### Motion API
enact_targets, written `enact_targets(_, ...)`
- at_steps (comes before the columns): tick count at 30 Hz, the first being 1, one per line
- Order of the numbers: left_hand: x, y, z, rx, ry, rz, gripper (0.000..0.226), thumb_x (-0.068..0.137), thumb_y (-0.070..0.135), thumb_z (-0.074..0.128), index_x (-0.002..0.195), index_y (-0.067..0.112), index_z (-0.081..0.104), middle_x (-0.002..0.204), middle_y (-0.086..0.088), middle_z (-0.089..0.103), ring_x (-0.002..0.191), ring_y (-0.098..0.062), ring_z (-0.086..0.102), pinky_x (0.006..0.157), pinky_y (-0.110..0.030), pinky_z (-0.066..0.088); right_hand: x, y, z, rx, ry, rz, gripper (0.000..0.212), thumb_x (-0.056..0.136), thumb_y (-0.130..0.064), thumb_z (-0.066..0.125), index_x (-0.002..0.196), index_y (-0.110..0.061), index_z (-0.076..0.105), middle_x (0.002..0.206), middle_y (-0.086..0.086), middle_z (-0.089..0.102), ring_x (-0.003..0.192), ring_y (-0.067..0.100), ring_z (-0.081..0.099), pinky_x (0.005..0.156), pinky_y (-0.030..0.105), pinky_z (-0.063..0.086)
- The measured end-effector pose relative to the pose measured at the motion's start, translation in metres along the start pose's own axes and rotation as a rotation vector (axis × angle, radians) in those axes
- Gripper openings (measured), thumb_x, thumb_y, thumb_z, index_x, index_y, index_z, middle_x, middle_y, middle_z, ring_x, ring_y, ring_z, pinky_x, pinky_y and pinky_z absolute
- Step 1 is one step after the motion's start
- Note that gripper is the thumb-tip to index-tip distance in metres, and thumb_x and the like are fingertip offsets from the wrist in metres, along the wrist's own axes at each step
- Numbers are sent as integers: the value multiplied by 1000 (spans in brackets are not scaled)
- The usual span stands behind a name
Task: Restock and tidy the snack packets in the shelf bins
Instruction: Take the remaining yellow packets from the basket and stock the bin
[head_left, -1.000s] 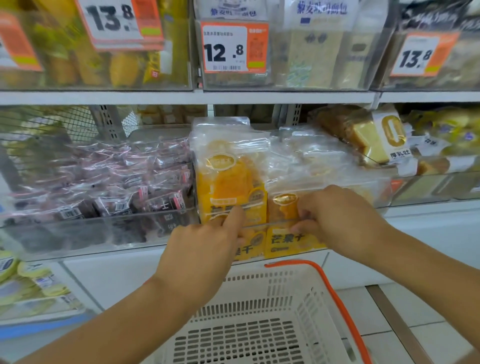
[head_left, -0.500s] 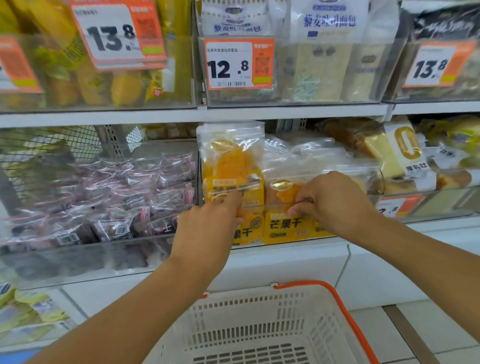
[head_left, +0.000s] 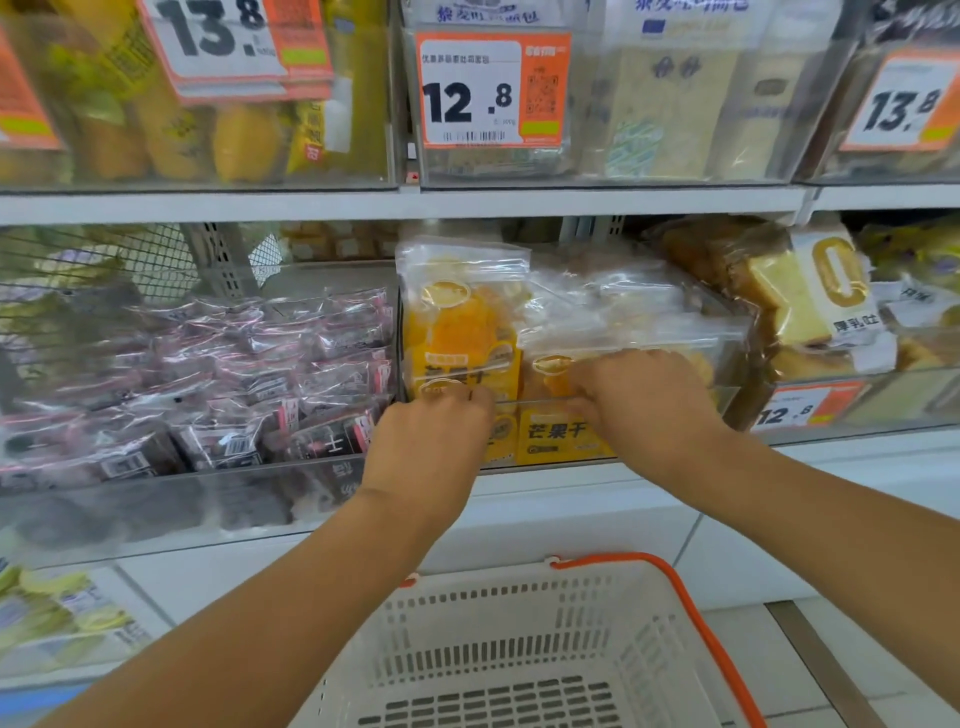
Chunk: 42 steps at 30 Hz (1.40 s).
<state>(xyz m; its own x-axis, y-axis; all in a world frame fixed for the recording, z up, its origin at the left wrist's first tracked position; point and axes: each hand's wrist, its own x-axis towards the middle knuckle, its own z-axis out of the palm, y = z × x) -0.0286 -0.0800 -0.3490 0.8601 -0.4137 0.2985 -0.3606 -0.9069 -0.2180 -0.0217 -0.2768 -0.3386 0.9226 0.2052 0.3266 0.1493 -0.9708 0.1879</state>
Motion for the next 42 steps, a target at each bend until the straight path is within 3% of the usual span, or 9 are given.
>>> enact_targets(3, -2, 0, 1, -39, 42, 20, 16, 98, 20, 52, 114, 21, 53, 100, 4, 54, 96, -20, 60, 61, -32, 41, -6, -6, -4, 124, 18, -42, 21, 97, -47, 57, 96, -26, 59, 90, -1, 65, 85, 28, 63, 71, 37, 51)
enact_targets(7, -14, -5, 1, -170, -29, 84, 40, 98, 48, 49, 132, 26, 49, 123, 6, 52, 115, -18, 52, 79, -34, 51, -12, -7, -3, 161, -97, -62, 14, 97, -37, 57, 101, -24, 56, 101, -3, 61, 94, 24, 61, 73, 39, 53)
enact_targets(11, -23, -17, -4, -252, 59, 112, 38, 95, 50, 50, 128, 32, 56, 118, 11, 54, 111, -15, 54, 79, -33, 55, -2, -1, -21, 446, 191, 80, 18, 95, -42, 61, 89, -26, 66, 79, -8, 68, 76, 14, 63, 70, 37, 55)
enact_targets(14, -20, -28, -12, -376, 306, 102, 27, 87, 40, 66, 108, 23, 67, 110, 7, 59, 103, -18, 55, 74, -33, 55, 32, 22, -24, 513, 282, 185, 24, 97, -35, 62, 114, -20, 69, 112, 3, 67, 106, 21, 60, 94, 37, 48)
enact_targets(17, -9, -38, -12, -471, 391, 4, 50, 82, 38, 73, 125, 20, 55, 125, 2, 49, 112, -20, 48, 90, -33, 48, 66, 38, -15, 482, 36, 300, 49, 97, -39, 62, 139, -15, 56, 141, 10, 56, 131, 31, 49, 105, 38, 41)
enact_targets(23, 3, -45, -1, -334, 242, -34, 86, 88, 53, 61, 154, 44, 7, 163, -8, -2, 146, -37, 16, 111, -53, 34, 91, 38, -18, 715, 17, 287, 9, 92, -10, 69, 85, -6, 74, 84, -1, 69, 77, 4, 60, 82, 31, 51)
enact_targets(33, 14, -44, 9, -132, 261, 21, 90, 83, 65, 54, 156, 29, 17, 164, -15, -7, 144, -49, 16, 106, -62, 36, 55, 65, -40, 300, 438, -23, 28, 86, -2, 51, 104, -17, 65, 85, 10, 67, 78, 36, 63, 72, 49, 53)
enact_targets(36, 14, -44, 10, -168, 246, 14, 93, 82, 65, 57, 157, 33, 12, 164, -12, -9, 145, -48, 15, 106, -62, 36, 62, 72, -44, 189, 341, -28, 40, 85, 4, 57, 112, -21, 71, 94, 10, 73, 86, 37, 66, 79, 46, 55)
enact_targets(42, 16, -39, 10, -462, 283, 1, 102, 83, 55, 66, 155, 42, -6, 160, -1, -30, 151, -39, 3, 112, -57, 34, 81, 68, -10, 353, 26, -29, 16, 96, -8, 62, 86, -18, 70, 84, 1, 69, 80, 20, 62, 78, 40, 53)
